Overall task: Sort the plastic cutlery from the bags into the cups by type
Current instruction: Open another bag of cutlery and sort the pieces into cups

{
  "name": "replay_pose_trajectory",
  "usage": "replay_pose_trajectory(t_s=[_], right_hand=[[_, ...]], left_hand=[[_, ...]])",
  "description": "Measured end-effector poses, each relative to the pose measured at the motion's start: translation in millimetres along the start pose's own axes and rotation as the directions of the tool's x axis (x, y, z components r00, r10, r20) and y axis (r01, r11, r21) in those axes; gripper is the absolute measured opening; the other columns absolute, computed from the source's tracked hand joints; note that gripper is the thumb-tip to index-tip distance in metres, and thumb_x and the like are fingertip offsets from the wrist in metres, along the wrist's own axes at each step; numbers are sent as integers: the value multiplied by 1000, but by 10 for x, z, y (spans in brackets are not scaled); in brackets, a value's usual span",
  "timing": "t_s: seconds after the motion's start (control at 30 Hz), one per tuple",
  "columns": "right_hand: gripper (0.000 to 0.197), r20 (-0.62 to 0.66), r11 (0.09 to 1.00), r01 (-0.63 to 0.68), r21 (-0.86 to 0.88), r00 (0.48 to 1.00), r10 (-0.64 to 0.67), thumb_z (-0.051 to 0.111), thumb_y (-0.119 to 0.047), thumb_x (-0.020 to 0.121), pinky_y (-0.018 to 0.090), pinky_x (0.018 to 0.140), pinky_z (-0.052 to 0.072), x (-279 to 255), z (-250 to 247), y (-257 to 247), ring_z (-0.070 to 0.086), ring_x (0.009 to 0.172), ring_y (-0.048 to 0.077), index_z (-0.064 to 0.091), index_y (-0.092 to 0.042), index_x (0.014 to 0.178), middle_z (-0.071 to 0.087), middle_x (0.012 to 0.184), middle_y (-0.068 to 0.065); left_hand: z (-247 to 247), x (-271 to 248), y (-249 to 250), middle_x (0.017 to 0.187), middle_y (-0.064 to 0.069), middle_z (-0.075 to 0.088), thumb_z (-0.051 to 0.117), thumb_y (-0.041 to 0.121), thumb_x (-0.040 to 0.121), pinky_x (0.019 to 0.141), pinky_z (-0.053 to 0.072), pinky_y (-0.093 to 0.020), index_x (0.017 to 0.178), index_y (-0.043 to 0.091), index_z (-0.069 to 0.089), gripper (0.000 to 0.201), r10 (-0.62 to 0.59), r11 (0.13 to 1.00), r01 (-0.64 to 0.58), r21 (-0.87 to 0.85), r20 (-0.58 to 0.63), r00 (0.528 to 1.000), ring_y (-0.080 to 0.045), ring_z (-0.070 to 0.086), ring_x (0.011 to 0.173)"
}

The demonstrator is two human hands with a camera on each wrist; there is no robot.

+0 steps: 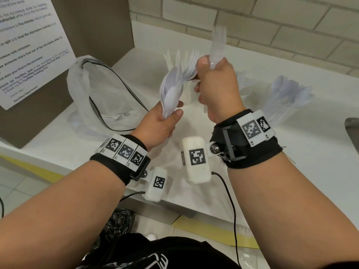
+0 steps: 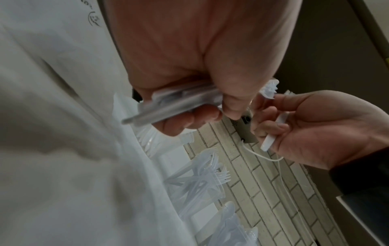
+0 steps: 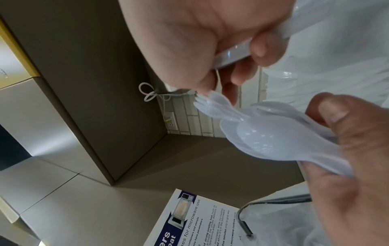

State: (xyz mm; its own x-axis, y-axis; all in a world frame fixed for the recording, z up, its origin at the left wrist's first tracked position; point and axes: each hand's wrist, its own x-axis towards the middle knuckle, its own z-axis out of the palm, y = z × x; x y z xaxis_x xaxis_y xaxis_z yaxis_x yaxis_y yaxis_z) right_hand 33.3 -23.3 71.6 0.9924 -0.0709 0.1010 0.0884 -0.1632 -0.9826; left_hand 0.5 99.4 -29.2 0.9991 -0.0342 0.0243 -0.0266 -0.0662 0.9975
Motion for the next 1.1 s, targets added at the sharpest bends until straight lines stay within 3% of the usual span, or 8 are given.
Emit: replay_pose_trajectory(t_s=[0.1, 0.23, 0.33, 0.47, 0.6, 0.8, 0.9, 1.1], right_hand=[[15, -133, 975, 97, 201, 989, -71, 36, -17, 102, 16, 41, 39, 26, -70, -105, 62, 56, 17, 46, -14, 92, 70, 93, 22], [14, -210, 899, 216, 381, 967, -143, 31, -18, 104, 29, 54, 54, 55, -218, -242, 64, 63, 31, 43, -15, 97, 58, 79, 22], [15, -203, 938, 219, 270, 965, -167, 32, -18, 103, 31, 49, 53, 73, -256, -206, 56, 50, 25, 42, -16, 92, 47, 80, 19], [27, -104, 995, 44, 93, 994, -34, 35, -32, 103, 21, 39, 36, 65, -175, -30, 41, 38, 11, 49, -9, 102, 48, 69, 8], [40, 110, 996, -90, -7, 990, 90, 48, -55, 93, 23, 43, 29, -6, -120, 65, 33, 45, 13, 57, -16, 89, 54, 75, 5], [21, 349, 997, -46, 63, 937, 21, 67, -19, 88, 23, 38, 35, -5, -76, 179, 50, 48, 17, 63, -12, 108, 64, 76, 5], [4, 362, 999, -12, 32, 932, 0, 64, -12, 90, 24, 38, 35, 16, -116, 192, 49, 45, 21, 62, -10, 93, 59, 68, 10], [6, 386, 994, -71, 79, 922, 35, 54, -11, 97, 24, 41, 29, 78, -211, 234, 45, 35, 10, 57, -6, 97, 55, 68, 7]], left_hand=[[-19, -32, 8, 72, 2, 45, 48, 24, 100, 57, 41, -24, 117, 16, 55, 20, -44, 999, 44, -16, 38, 998, -13, 42, 61], [-57, -78, 28, 66, 3, 45, 49, 33, 94, 47, 28, -26, 112, 14, 60, 28, -131, 915, 206, -348, 227, 965, -12, 32, 50], [-86, -93, 65, 61, 3, 36, 52, 42, 87, 41, 22, -18, 104, 14, 58, 33, -133, 853, 230, -468, 231, 964, -6, 25, 41], [-108, -94, 127, 56, 4, 29, 57, 25, 86, 37, 20, -16, 91, 16, 56, 10, -108, 847, 228, -480, 264, 958, -5, 23, 35], [-130, -81, 138, 49, 2, 35, 46, 22, 84, 35, 24, -15, 93, 10, 66, 25, -122, 749, 355, -560, 409, 904, -6, 29, 30], [-82, -105, 151, 58, -3, 42, 39, 25, 80, 39, 29, -18, 100, 5, 64, 38, -121, 701, 457, -548, 540, 833, -11, 36, 34], [-45, -124, 167, 61, -4, 48, 45, 29, 85, 43, 37, -22, 102, 12, 59, 28, -141, 708, 445, -549, 507, 850, -14, 41, 40], [-39, -143, 198, 81, -8, 68, 45, 31, 93, 57, 49, -32, 113, 9, 59, 33, -179, 790, 355, -500, 366, 913, -21, 57, 54]])
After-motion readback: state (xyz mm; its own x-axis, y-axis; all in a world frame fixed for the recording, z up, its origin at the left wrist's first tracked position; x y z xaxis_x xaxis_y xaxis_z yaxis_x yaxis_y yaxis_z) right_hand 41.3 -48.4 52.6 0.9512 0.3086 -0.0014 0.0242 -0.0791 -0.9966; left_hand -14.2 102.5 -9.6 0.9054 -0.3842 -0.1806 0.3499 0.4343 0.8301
